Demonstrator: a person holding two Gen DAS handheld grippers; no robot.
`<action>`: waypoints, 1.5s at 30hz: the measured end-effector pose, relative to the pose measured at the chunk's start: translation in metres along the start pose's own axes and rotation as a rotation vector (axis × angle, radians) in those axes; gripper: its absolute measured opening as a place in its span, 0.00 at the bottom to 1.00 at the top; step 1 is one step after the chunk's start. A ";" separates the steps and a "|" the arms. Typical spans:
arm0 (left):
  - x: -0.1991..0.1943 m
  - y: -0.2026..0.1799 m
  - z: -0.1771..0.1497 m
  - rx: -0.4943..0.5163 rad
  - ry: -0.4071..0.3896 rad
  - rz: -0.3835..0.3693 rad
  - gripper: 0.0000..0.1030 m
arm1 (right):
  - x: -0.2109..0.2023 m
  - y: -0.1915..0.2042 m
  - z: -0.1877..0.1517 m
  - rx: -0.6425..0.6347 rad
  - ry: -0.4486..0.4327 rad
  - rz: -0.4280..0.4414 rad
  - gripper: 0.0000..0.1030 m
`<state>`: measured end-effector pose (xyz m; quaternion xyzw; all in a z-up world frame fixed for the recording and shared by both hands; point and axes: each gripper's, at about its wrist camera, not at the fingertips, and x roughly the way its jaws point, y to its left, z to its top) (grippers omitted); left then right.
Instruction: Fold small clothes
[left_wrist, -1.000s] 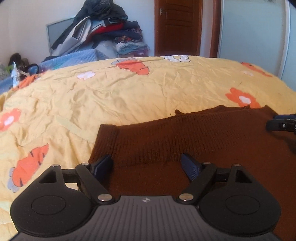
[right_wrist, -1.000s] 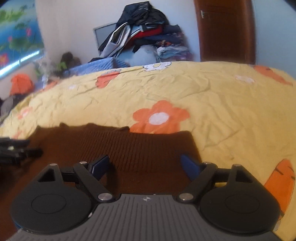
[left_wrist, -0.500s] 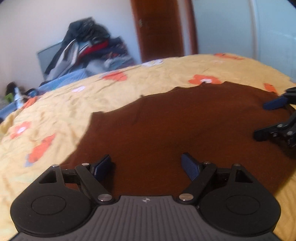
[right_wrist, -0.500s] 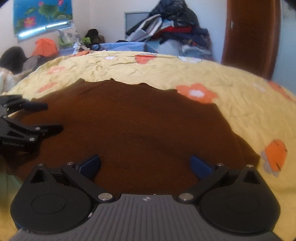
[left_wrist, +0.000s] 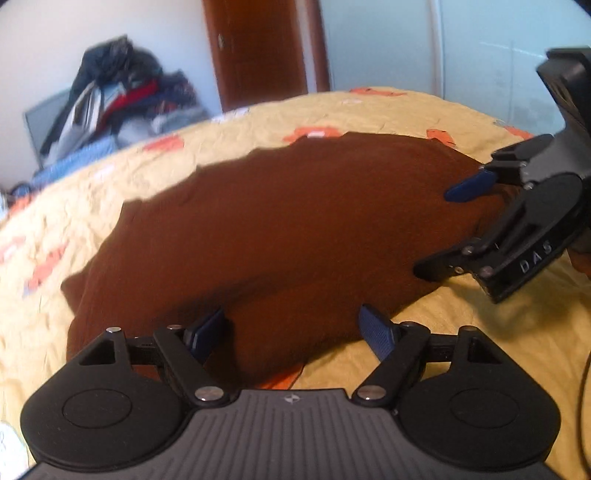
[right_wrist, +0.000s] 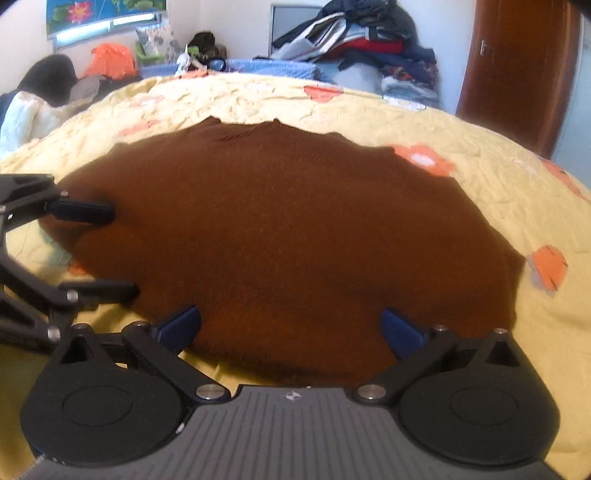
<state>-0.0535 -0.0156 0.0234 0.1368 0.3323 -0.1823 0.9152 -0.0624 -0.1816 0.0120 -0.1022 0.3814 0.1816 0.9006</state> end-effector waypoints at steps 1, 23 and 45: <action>-0.002 0.002 0.002 -0.026 0.004 0.001 0.77 | -0.001 0.001 0.002 -0.007 0.011 0.002 1.00; 0.039 0.147 -0.048 -1.254 0.083 -0.332 0.27 | -0.027 -0.139 -0.053 0.949 -0.076 0.405 0.96; -0.053 0.147 0.008 -0.591 -0.078 0.016 0.15 | -0.097 -0.154 -0.041 0.790 -0.249 0.212 0.85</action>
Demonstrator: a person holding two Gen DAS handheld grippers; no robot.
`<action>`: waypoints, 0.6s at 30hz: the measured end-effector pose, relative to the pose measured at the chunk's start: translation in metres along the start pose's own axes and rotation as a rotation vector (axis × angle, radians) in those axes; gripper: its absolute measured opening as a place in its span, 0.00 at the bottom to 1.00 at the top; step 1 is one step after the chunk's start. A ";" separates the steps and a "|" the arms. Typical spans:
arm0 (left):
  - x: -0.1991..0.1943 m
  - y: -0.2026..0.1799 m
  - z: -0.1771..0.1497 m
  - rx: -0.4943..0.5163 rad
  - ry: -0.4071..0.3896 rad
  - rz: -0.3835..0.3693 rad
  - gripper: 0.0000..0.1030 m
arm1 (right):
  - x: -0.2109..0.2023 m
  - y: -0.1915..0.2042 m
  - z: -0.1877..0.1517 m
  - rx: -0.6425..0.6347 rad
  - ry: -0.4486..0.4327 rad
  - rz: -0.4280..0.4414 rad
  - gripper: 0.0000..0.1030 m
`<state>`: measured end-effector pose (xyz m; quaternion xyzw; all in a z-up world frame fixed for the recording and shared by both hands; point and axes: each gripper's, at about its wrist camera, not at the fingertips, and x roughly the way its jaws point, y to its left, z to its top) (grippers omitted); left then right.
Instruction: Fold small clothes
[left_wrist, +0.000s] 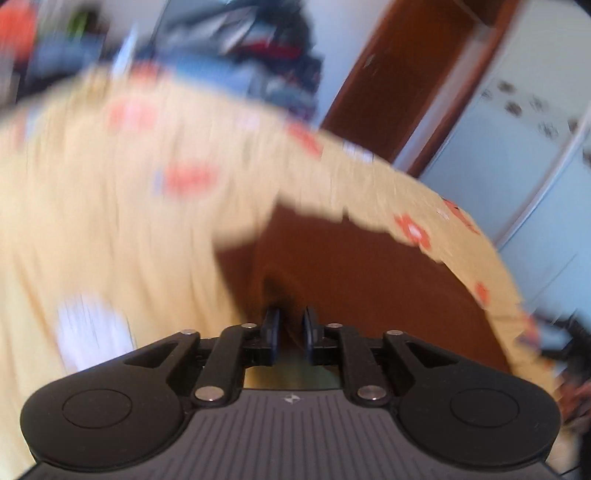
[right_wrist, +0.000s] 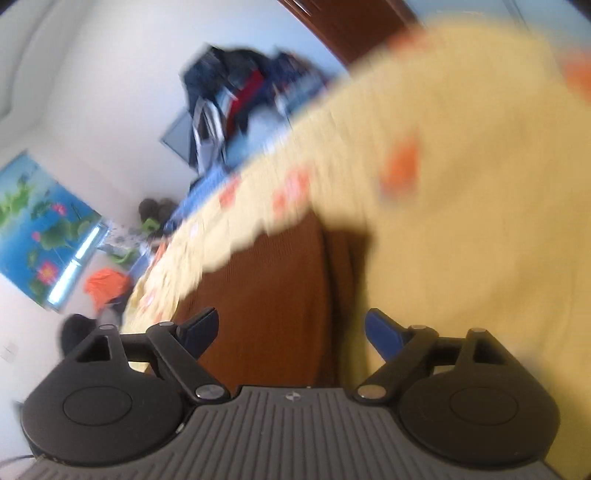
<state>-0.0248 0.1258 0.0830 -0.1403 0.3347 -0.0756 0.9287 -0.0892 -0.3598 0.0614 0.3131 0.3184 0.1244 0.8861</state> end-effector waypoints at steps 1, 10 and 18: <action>0.007 -0.010 0.011 0.051 -0.035 0.049 0.15 | 0.007 0.010 0.012 -0.049 -0.003 -0.003 0.85; 0.135 -0.083 0.051 0.155 0.087 -0.018 0.15 | 0.164 0.075 0.045 -0.316 0.202 -0.036 0.84; 0.184 -0.062 0.015 0.311 0.020 0.055 0.22 | 0.199 0.078 0.009 -0.619 0.158 -0.172 1.00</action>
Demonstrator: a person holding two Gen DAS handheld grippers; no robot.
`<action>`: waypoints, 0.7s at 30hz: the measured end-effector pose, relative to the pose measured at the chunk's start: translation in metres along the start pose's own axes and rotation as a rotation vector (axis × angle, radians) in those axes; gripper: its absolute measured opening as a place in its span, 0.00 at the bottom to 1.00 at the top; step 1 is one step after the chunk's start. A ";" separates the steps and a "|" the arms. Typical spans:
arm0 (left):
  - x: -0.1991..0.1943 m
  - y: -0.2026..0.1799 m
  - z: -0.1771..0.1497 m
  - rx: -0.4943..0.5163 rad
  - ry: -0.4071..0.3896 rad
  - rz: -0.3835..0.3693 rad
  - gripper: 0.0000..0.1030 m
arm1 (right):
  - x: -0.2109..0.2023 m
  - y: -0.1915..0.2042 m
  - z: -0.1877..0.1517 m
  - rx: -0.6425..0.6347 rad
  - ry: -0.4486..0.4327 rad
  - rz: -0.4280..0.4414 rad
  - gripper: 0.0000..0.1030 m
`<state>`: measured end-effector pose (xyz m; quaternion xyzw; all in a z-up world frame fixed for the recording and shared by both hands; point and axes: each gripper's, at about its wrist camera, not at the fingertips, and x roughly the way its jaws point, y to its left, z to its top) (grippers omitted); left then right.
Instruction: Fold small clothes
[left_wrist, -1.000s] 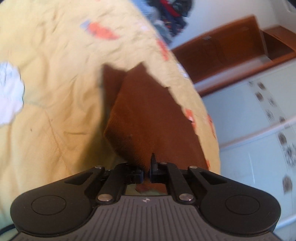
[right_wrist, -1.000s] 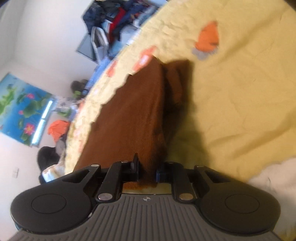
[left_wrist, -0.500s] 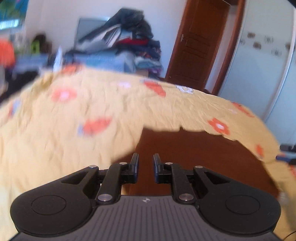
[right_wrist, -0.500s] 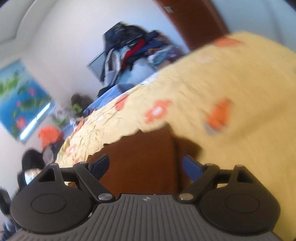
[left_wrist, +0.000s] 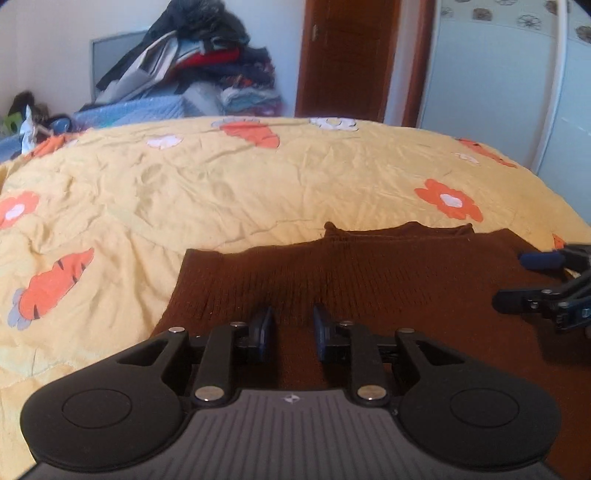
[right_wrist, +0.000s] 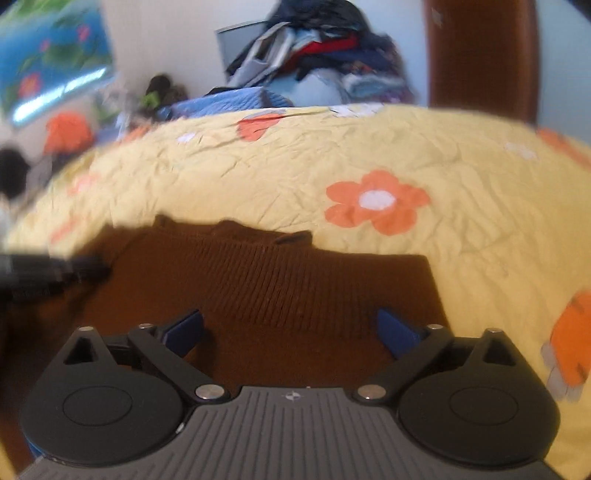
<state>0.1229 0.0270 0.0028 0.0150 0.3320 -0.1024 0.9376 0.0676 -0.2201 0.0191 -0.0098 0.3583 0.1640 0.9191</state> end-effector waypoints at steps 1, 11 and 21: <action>-0.002 -0.002 -0.003 0.021 -0.019 0.005 0.22 | 0.006 0.004 0.002 -0.032 0.001 -0.032 1.00; -0.038 -0.022 0.000 0.061 -0.098 0.024 1.00 | -0.023 0.018 0.004 0.005 -0.025 -0.044 1.00; 0.016 -0.011 0.007 0.017 0.051 0.077 0.97 | -0.001 -0.005 -0.002 0.001 0.007 -0.131 1.00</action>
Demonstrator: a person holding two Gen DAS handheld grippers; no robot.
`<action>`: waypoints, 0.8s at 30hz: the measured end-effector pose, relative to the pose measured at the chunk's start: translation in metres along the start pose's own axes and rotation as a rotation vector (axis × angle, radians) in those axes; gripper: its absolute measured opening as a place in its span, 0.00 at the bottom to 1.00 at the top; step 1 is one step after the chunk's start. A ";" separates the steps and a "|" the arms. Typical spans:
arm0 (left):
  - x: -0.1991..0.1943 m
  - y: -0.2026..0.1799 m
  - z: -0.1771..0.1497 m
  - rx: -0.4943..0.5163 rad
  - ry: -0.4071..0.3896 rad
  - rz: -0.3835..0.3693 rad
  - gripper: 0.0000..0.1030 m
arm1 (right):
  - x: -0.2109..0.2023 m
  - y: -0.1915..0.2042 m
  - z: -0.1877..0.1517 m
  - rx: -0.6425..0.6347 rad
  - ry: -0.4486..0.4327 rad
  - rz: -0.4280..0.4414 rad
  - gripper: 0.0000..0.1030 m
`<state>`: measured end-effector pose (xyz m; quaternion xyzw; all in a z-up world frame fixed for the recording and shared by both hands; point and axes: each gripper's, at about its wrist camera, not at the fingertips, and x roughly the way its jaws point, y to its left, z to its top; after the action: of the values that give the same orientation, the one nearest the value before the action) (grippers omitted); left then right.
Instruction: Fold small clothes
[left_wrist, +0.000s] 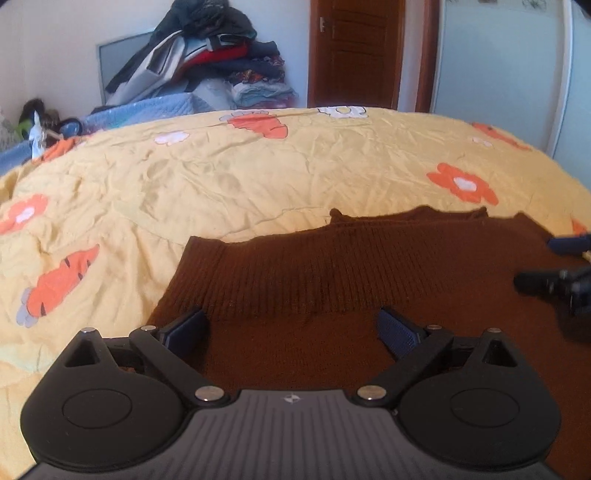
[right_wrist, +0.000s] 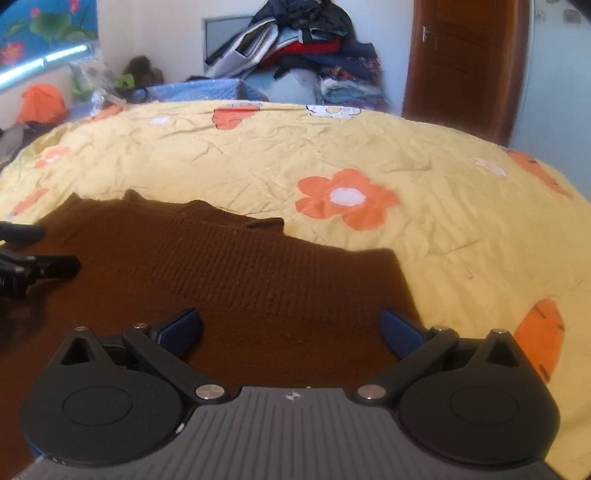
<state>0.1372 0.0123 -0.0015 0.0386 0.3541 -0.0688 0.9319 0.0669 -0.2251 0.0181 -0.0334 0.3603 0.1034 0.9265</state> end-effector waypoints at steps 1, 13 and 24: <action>0.000 0.000 0.000 -0.007 0.003 0.002 0.97 | 0.002 -0.002 0.002 0.012 0.004 -0.004 1.00; -0.132 0.081 -0.096 -0.624 -0.067 0.013 0.96 | -0.078 0.014 -0.013 0.070 -0.143 0.082 1.00; -0.149 0.073 -0.118 -0.680 -0.044 -0.025 0.96 | -0.077 0.099 -0.016 0.003 -0.030 0.300 1.00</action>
<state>-0.0391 0.1137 0.0109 -0.2801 0.3369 0.0410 0.8980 -0.0211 -0.1433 0.0594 0.0239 0.3474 0.2407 0.9060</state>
